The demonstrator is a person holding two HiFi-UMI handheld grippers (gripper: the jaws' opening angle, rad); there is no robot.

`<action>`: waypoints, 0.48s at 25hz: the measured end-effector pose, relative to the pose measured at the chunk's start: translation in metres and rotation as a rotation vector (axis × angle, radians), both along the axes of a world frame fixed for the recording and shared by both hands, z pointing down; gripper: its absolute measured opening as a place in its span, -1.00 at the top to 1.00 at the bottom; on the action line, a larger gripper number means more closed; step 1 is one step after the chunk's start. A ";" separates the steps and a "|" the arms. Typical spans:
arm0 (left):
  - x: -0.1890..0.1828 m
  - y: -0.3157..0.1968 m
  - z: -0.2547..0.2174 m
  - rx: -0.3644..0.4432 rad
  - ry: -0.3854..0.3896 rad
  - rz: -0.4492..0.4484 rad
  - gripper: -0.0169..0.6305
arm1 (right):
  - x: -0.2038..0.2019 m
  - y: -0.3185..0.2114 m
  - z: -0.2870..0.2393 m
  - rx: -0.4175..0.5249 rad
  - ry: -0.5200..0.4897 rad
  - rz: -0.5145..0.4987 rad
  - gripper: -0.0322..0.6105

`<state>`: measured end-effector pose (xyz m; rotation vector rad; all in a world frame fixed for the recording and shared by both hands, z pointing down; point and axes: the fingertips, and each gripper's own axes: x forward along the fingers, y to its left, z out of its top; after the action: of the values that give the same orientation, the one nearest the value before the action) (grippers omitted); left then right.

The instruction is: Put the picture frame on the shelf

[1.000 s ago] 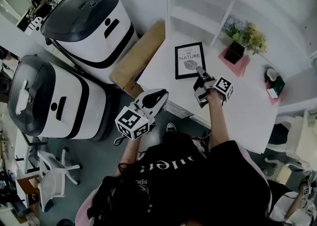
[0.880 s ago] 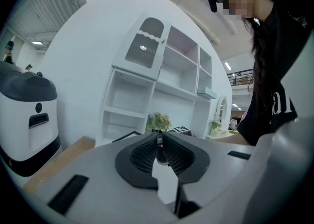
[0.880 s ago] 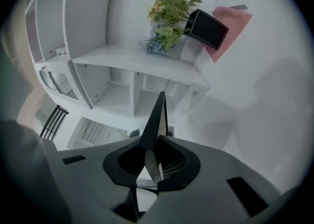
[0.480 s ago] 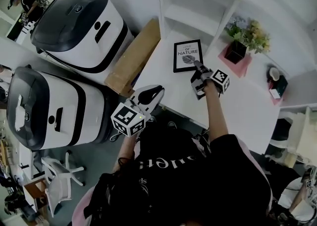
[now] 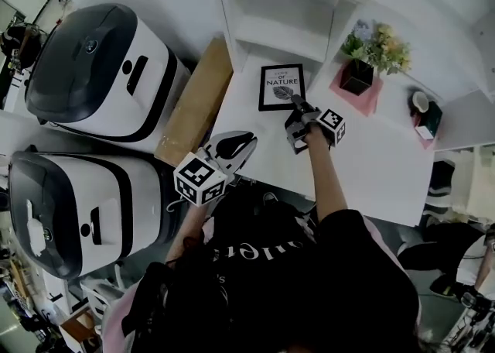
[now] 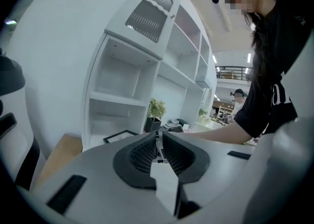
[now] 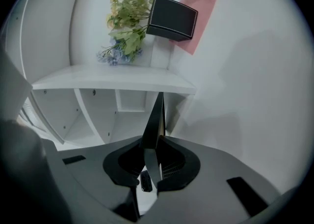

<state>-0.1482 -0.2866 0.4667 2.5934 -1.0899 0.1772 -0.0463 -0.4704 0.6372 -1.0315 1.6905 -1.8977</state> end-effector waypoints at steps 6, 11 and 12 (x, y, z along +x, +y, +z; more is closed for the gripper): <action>-0.022 -0.037 0.039 -0.009 -0.098 0.088 0.81 | -0.009 -0.028 0.017 -0.041 -0.040 0.142 0.68; -0.034 -0.069 0.087 -0.054 -0.152 0.139 0.66 | -0.005 -0.045 0.028 -0.051 -0.032 0.246 0.68; -0.038 -0.077 0.095 -0.063 -0.161 0.141 0.64 | -0.006 -0.048 0.029 -0.051 -0.022 0.256 0.68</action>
<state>-0.1857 -0.3632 0.5622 2.6365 -0.9358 0.4521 -0.0525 -0.5184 0.6663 -1.1804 1.4281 -1.7871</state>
